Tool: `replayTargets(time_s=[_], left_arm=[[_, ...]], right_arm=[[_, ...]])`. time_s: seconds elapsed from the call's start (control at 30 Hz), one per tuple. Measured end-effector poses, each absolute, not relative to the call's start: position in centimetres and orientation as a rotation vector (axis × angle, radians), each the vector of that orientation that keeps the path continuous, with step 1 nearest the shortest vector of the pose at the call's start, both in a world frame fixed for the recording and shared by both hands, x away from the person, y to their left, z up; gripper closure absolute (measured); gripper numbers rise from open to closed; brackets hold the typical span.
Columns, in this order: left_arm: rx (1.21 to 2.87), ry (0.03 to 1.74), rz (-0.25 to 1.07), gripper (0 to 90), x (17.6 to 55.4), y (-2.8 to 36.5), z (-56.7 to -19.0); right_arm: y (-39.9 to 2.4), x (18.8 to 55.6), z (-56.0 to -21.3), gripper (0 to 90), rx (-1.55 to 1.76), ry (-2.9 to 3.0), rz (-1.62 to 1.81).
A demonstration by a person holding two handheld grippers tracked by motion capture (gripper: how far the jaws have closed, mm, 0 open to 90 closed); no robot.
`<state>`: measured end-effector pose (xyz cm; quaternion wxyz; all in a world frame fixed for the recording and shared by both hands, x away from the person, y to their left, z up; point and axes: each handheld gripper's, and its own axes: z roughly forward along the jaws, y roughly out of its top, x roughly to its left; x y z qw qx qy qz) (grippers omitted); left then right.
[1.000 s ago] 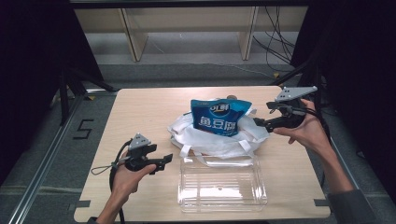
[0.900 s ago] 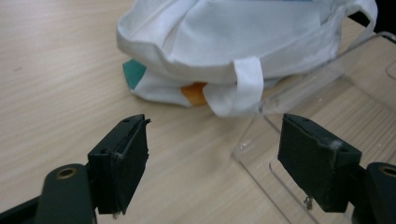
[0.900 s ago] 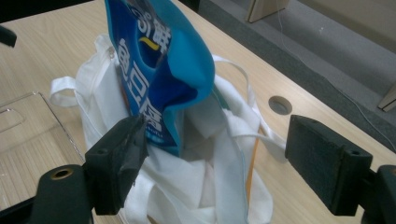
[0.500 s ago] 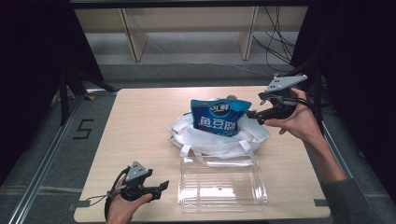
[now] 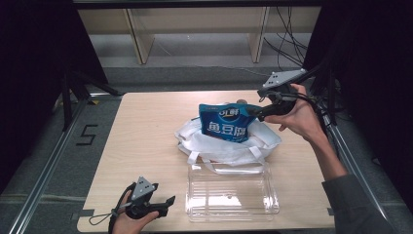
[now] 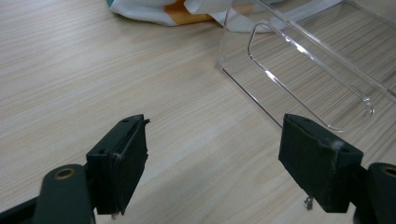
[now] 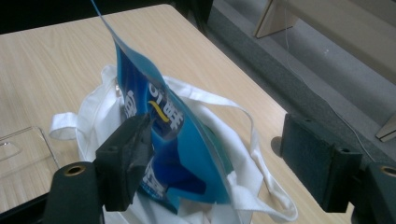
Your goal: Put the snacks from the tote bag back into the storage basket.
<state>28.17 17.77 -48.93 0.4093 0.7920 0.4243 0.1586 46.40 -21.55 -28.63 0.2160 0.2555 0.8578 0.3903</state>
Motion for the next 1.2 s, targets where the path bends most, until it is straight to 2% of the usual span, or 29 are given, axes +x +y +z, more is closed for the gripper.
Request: replayTargets(time_s=[0.1, 0.17, 0.3, 0.4, 0.77, 1.03, 1.2], left_arm=[[1.96, 1.091, 0.395, 23.4, 28.1, 17.6, -49.2], [2.016, 1.07, 0.406, 23.6, 27.9, 17.7, -49.2], [2.021, 1.044, 0.401, 23.9, 27.9, 17.7, -49.2], [1.956, 1.084, 0.391, 24.1, 27.9, 17.5, -49.4], [2.004, 1.062, 0.409, 24.5, 27.9, 17.8, -49.3], [2.0, 1.057, 0.4, 24.7, 27.8, 17.8, -49.3], [2.009, 1.047, 0.406, 24.8, 27.8, 17.9, -49.3]], right_arm=[[-21.2, 46.7, -28.5, 31.8, 0.682, 2.401, 1.07], [-20.6, 47.0, -28.5, 35.1, 0.677, 2.406, 1.072], [-20.0, 47.3, -28.7, 41.0, 0.648, 2.434, 1.057], [-19.2, 47.4, -28.8, 45.8, 0.608, 2.448, 1.031], [-17.7, 48.2, -29.5, 61.4, 0.571, 2.53, 0.999], [-17.3, 48.7, -29.6, 69.5, 0.564, 2.559, 1.027], [-17.5, 48.9, -29.5, 71.2, 0.555, 2.567, 1.042]])
